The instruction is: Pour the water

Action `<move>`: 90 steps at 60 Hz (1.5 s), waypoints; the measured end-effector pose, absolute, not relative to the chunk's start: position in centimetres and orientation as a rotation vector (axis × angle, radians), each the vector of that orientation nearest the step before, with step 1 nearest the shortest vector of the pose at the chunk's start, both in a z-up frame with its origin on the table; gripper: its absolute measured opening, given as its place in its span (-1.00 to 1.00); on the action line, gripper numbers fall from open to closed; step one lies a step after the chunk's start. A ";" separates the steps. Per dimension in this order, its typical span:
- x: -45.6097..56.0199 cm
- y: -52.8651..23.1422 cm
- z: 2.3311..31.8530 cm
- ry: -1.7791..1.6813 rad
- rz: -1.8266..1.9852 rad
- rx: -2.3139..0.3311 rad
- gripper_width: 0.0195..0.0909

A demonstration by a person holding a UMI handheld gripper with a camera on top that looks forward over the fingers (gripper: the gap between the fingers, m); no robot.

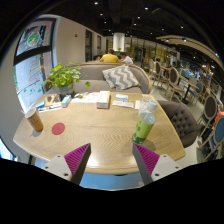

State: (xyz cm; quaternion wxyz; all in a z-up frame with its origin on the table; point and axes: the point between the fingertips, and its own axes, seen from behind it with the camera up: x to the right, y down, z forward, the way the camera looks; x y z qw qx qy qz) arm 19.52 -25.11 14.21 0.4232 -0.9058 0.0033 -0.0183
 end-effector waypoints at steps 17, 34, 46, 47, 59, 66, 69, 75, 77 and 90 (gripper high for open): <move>31.0 -19.1 8.4 0.048 -0.048 -2.228 0.85; 33.1 -10.9 5.1 0.011 -0.016 -2.129 0.67; 32.7 -9.3 4.6 0.036 0.003 -2.090 -0.11; 32.7 -9.2 4.6 0.037 0.001 -2.086 -0.13; 32.9 -9.0 4.7 0.055 -0.046 -2.093 -0.39; 33.1 -8.5 6.0 0.032 -0.128 -2.088 -0.39; 33.1 -8.2 7.0 0.016 -0.172 -2.079 -0.39; 32.8 -7.6 10.1 -0.044 -0.277 -2.046 -0.39; 32.3 -7.3 11.5 -0.066 -0.323 -2.034 -0.40; 26.6 -5.6 22.2 -0.278 -0.671 -1.905 -0.39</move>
